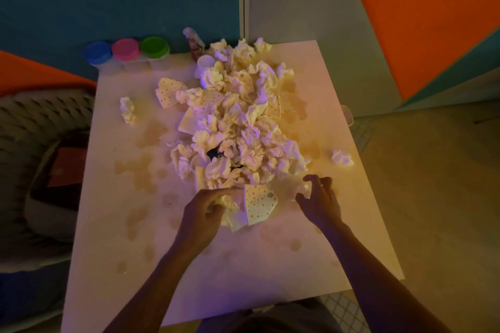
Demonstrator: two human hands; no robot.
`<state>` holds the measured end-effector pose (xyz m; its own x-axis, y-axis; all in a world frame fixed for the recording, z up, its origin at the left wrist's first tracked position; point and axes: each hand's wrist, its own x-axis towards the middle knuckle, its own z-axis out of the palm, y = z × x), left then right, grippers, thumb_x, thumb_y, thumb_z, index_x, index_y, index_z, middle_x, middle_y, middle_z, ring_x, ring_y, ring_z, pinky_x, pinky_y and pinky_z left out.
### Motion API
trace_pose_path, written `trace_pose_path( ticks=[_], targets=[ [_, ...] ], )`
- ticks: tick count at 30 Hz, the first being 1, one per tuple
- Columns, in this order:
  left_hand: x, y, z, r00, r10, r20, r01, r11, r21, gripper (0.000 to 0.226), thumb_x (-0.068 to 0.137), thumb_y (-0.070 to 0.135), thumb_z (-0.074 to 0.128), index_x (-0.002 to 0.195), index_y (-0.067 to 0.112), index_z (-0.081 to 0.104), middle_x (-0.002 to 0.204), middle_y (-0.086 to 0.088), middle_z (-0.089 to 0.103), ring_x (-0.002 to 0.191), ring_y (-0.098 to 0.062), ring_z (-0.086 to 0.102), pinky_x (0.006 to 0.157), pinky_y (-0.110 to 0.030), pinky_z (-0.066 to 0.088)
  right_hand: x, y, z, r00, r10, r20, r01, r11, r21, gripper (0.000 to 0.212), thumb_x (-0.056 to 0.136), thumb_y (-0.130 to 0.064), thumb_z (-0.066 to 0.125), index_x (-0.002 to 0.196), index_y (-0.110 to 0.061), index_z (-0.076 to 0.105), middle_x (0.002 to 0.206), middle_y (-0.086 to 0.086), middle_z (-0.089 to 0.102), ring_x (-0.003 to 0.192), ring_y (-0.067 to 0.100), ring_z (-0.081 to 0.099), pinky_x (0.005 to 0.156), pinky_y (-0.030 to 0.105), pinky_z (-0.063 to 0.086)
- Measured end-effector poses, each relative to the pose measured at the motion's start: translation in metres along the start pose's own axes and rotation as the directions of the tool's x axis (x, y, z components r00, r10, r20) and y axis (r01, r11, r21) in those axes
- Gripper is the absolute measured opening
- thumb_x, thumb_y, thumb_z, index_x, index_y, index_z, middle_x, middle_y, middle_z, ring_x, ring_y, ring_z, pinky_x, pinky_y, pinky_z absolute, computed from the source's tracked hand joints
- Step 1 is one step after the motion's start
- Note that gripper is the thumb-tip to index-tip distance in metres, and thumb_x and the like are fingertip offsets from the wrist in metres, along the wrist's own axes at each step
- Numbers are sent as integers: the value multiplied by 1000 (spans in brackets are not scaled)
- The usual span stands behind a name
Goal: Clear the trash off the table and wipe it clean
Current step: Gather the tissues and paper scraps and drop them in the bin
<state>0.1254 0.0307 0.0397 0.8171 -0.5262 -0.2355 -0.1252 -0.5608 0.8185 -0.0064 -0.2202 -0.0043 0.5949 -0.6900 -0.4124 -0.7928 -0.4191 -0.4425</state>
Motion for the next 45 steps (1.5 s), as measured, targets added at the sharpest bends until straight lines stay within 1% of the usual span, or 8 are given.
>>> trace_pose_path(
  ticks=[5, 10, 14, 20, 27, 33, 38, 45],
  targets=[
    [17, 20, -4, 967, -179, -183, 181, 983, -6, 42, 84, -1, 47, 89, 30, 75, 103, 12, 68, 91, 1, 61, 69, -2, 38, 10, 15, 4, 995, -37, 96, 48, 992, -115, 54, 83, -41, 73, 129, -27, 48, 125, 5, 40, 114, 33, 49, 75, 38, 46],
    [44, 48, 2, 910, -277, -308, 302, 953, 36, 31, 86, 40, 53, 77, 16, 70, 87, 3, 65, 83, -17, 62, 70, -26, 44, 18, 27, 1, 984, -147, 101, 161, 976, -146, 36, 87, -32, 66, 120, -23, 54, 117, 5, 50, 108, 32, 54, 75, 37, 46],
    [72, 51, 17, 929, -206, -308, 319, 868, 380, 45, 82, 55, 60, 70, 12, 62, 88, -8, 57, 75, -26, 59, 60, -30, 41, 28, 26, -7, 985, -142, 100, 149, 987, -67, 24, 88, -27, 59, 110, -20, 55, 110, 5, 61, 105, 32, 57, 77, 36, 45],
    [95, 52, 39, 946, -231, -227, 323, 728, 604, 39, 87, 38, 63, 116, 13, 59, 121, -5, 55, 109, -31, 56, 70, -38, 46, 41, 12, -30, 970, -243, 27, 237, 962, 136, 39, 88, -13, 47, 120, -36, 48, 109, 5, 53, 92, 37, 61, 71, 43, 49],
    [106, 44, 48, 951, -212, -226, 309, 584, 751, 28, 88, 12, 54, 115, 17, 57, 110, -6, 64, 102, -30, 61, 64, -36, 41, 69, -10, -42, 942, -333, -27, 333, 926, 177, 65, 84, -2, 47, 137, -40, 44, 130, 2, 45, 103, 31, 60, 69, 41, 49],
    [111, 41, 40, 958, -201, -207, 288, 646, 707, 28, 84, 11, 57, 110, 20, 55, 103, -6, 67, 97, -32, 64, 68, -37, 48, 91, -34, -26, 955, -294, 35, 287, 948, 137, 50, 96, -27, 52, 143, -34, 38, 133, 5, 44, 114, 37, 57, 81, 44, 48],
    [110, 43, 27, 964, -190, -187, 266, 729, 630, 41, 84, 36, 67, 123, 29, 55, 110, -4, 64, 103, -31, 61, 77, -39, 52, 103, -47, -25, 963, -235, 131, 233, 972, 31, 55, 91, -48, 61, 141, -35, 41, 128, 3, 47, 116, 32, 55, 81, 40, 47],
    [109, 55, 22, 977, -123, -174, 197, 834, 516, 28, 83, 24, 64, 110, 25, 73, 108, -12, 62, 95, -36, 63, 84, -36, 50, 111, -54, -24, 979, -200, 27, 198, 978, 59, 23, 89, -22, 55, 111, -19, 62, 112, 11, 61, 102, 38, 59, 76, 38, 47]
  ],
)
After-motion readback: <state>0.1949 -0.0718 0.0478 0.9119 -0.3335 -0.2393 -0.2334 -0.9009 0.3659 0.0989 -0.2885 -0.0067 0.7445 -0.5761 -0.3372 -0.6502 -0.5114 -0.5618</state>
